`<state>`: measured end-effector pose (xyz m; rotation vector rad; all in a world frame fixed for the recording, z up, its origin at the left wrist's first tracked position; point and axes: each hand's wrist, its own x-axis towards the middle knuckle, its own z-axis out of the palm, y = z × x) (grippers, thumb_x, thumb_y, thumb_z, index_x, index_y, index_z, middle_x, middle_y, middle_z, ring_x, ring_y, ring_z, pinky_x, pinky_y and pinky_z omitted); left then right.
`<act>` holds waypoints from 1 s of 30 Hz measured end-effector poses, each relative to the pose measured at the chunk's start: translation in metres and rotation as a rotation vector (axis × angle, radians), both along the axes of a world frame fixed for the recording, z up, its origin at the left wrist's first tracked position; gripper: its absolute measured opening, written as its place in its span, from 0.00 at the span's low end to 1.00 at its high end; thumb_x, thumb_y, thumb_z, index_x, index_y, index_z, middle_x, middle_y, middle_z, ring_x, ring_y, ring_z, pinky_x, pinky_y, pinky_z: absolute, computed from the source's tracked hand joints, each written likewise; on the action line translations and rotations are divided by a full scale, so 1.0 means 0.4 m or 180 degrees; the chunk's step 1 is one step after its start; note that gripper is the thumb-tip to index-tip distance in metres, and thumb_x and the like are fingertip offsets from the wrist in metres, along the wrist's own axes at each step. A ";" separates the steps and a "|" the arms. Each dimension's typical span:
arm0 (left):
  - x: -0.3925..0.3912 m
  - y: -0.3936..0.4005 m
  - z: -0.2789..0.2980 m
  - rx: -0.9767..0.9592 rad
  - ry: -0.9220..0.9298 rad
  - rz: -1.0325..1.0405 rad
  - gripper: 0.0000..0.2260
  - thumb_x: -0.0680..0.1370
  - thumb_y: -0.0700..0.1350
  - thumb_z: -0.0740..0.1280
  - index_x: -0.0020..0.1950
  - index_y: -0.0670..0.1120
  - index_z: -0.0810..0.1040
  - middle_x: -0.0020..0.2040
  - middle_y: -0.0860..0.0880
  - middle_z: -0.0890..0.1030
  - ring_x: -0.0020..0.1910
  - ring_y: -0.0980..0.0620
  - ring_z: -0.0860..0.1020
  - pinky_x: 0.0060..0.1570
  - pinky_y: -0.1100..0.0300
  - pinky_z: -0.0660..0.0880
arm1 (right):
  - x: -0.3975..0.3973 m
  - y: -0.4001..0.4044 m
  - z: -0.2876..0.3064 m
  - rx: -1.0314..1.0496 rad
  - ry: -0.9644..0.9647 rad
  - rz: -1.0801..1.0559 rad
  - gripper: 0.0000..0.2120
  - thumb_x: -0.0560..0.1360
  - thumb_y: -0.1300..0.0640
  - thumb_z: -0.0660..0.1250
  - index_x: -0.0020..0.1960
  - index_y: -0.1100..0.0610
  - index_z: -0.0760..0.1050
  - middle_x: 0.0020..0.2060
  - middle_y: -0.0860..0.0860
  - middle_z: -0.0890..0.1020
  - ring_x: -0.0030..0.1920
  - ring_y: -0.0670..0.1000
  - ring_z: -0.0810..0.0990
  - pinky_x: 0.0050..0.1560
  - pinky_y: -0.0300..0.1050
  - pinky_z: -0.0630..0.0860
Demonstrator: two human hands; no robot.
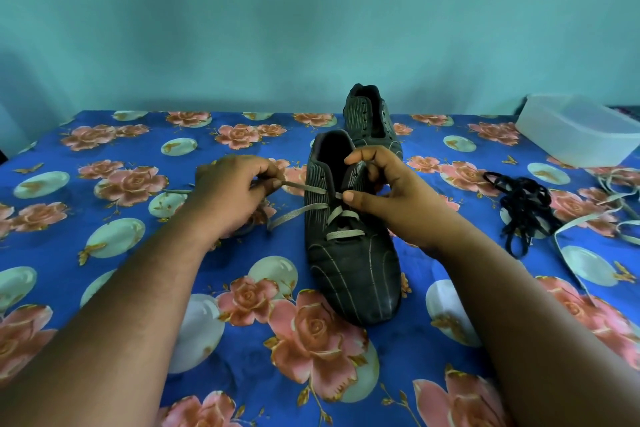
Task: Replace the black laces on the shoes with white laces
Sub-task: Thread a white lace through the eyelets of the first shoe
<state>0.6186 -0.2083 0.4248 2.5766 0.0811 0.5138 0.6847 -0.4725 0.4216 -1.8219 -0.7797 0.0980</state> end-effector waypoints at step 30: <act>-0.102 -0.118 0.114 -0.2259 0.0708 -0.2070 0.11 0.79 0.47 0.68 0.44 0.43 0.86 0.33 0.45 0.81 0.32 0.54 0.76 0.35 0.60 0.71 | -0.079 0.032 0.038 -0.0935 -0.2651 -0.0608 0.12 0.75 0.39 0.67 0.51 0.44 0.83 0.43 0.38 0.78 0.49 0.49 0.75 0.49 0.48 0.65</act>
